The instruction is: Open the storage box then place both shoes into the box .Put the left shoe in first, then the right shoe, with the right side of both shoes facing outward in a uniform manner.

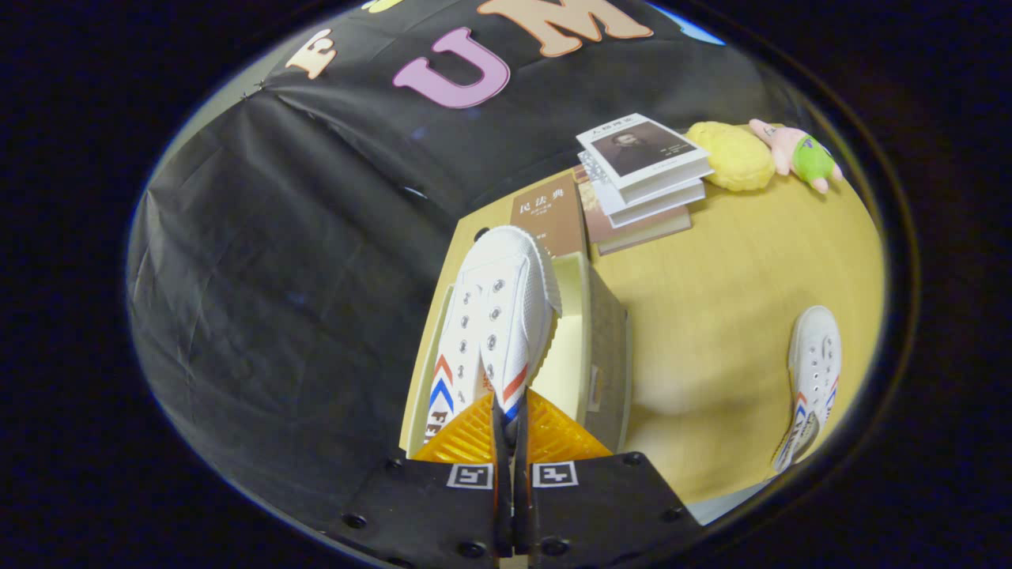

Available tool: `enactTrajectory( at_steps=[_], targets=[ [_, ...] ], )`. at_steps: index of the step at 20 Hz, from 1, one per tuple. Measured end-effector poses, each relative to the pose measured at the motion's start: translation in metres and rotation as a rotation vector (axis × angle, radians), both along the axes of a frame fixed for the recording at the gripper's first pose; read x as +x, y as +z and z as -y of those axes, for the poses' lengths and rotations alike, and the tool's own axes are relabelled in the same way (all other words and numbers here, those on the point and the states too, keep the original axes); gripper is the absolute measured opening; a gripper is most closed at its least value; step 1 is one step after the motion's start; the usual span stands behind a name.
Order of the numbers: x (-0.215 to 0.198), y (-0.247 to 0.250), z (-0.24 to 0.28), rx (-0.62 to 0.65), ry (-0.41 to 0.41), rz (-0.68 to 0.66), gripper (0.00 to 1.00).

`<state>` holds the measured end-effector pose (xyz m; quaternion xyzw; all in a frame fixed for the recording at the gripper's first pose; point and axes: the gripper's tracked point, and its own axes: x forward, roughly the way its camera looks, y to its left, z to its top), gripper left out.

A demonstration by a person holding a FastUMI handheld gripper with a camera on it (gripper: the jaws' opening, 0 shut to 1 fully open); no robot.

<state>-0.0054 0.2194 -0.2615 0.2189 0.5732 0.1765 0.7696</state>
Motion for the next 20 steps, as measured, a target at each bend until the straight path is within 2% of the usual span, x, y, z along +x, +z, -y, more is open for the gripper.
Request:
enactTrajectory(
  at_steps=[5,16,20],
  targets=[
    [-0.014,-0.028,-0.031,-0.049,0.046,-0.052,0.05],
    [-0.024,-0.083,-0.073,-0.157,0.064,-0.152,0.04],
    [-0.024,-0.098,-0.072,-0.207,0.071,-0.17,0.05]
  ],
)
